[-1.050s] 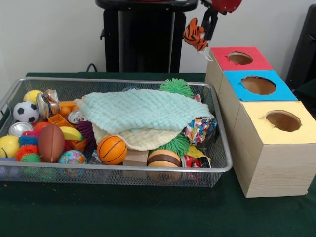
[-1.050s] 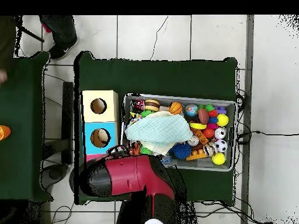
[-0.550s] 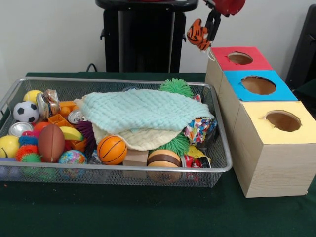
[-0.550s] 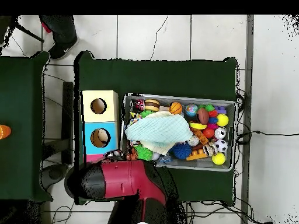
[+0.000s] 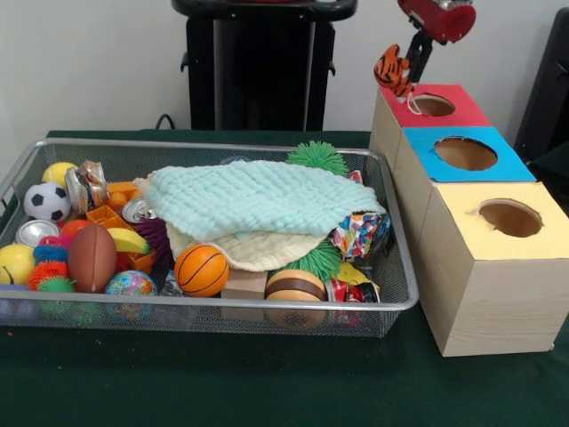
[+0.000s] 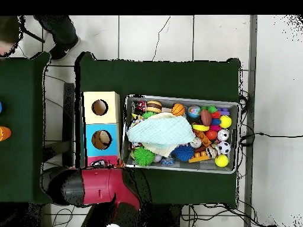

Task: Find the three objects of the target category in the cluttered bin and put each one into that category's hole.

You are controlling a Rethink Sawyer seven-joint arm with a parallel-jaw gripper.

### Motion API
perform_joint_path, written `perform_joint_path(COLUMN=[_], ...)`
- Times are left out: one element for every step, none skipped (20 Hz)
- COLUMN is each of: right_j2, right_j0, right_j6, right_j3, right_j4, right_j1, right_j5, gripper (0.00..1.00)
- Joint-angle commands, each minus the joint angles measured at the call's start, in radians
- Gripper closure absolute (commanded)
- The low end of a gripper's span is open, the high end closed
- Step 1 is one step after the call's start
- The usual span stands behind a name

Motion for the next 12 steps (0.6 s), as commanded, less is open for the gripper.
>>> perform_joint_path(right_j2=[-0.039,-0.043,-0.047,-0.050,-0.055,-0.057,-0.061,-0.065,-0.069,-0.074,-0.077,-0.080], right_j0=[0.061,0.072,0.082,0.090,0.098,0.105,0.112,0.120,0.126,0.132,0.137,0.143], right_j6=[0.357,0.361,0.362,0.365,0.364,0.364,0.365,0.364,0.361,0.357,0.353,0.350], right_j3=[-0.045,-0.051,-0.057,-0.061,-0.063,-0.064,-0.067,-0.068,-0.067,-0.067,-0.065,-0.063], right_j4=[0.111,0.128,0.144,0.156,0.170,0.183,0.194,0.205,0.215,0.226,0.236,0.247], right_j1=[0.130,0.142,0.153,0.159,0.167,0.172,0.179,0.184,0.189,0.193,0.197,0.202], right_j5=[-0.049,-0.050,-0.048,-0.046,-0.048,-0.050,-0.048,-0.049,-0.052,-0.054,-0.058,-0.064], gripper=[1.00,1.00,1.00,1.00,1.00,1.00,1.00,1.00,1.00,1.00,1.00,1.00])
